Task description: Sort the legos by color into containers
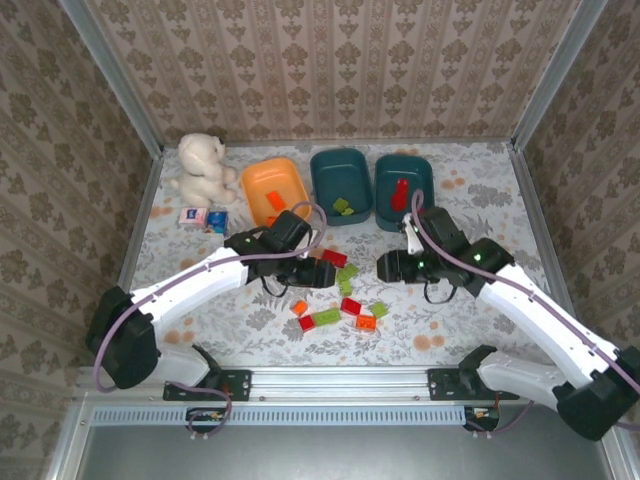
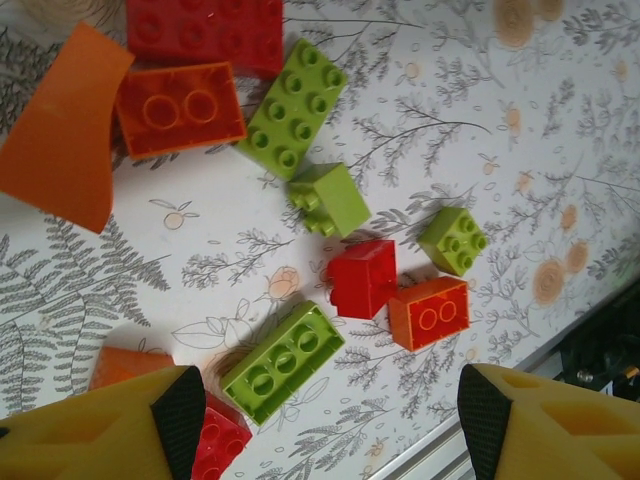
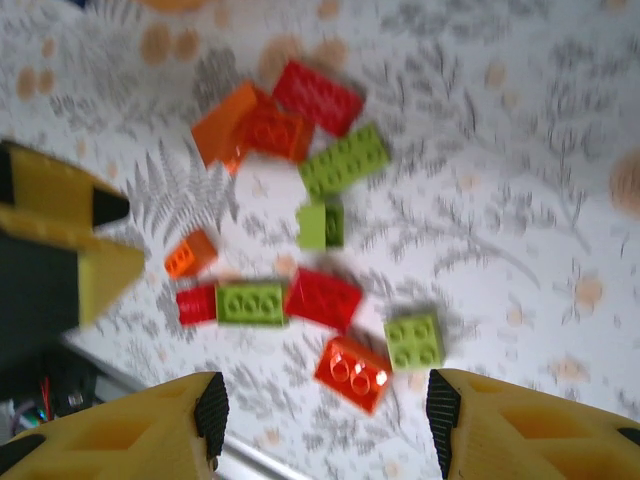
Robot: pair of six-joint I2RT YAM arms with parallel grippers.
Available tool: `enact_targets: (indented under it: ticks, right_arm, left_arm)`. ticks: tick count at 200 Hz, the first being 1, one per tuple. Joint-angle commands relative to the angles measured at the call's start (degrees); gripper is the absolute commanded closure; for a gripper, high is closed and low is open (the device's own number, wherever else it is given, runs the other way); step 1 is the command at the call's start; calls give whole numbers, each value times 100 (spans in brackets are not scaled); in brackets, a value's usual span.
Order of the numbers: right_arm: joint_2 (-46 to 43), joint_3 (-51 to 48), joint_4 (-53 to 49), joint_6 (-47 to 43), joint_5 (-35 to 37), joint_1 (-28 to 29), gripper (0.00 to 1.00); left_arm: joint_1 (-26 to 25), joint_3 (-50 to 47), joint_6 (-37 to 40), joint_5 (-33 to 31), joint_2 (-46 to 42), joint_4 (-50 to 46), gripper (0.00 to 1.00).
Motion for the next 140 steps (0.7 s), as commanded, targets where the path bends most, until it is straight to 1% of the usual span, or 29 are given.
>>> enact_targets:
  ticks: [1,15,32,49,68,80,104,129,140]
  right_arm:
    - [-387,-210,-424,369,37,153,42]
    - [-431,-130,-586,435,254,237,44]
    - [-498,149,-856,489,643,286,46]
    - [-835,549,-1020,505,1020,289,46]
    - [-1309,1070,-1218,574,1563,276,44]
    - [-1560,1396,-1368,623,1859,267,44]
    - [-1861,1939,-1516,688,2089,242,42]
    - [-2008,2369,-1563,843,2034,234,36]
    - [-2046,2484,-1621,939,2048,232,35]
  left_arm:
    - [-96,43,-241,-108,36,150,29]
    - [-224,239,-221,-167,187,96,30]
    - [-507,733,62,-206,593,-90,32]
    - [-873,1426,576,-289,1214,-488,34]
    - [-1301,2261,1329,-449,1931,-992,34]
    - [-1520,2726,1720,-638,2376,-1308,33]
    - [-1854,3301,2340,-889,3064,-1594,31]
    - [-2111,3733,2680,-1161,3632,-1732,27]
    - [-2186,3914,2773,-1235,3852,-1784,27]
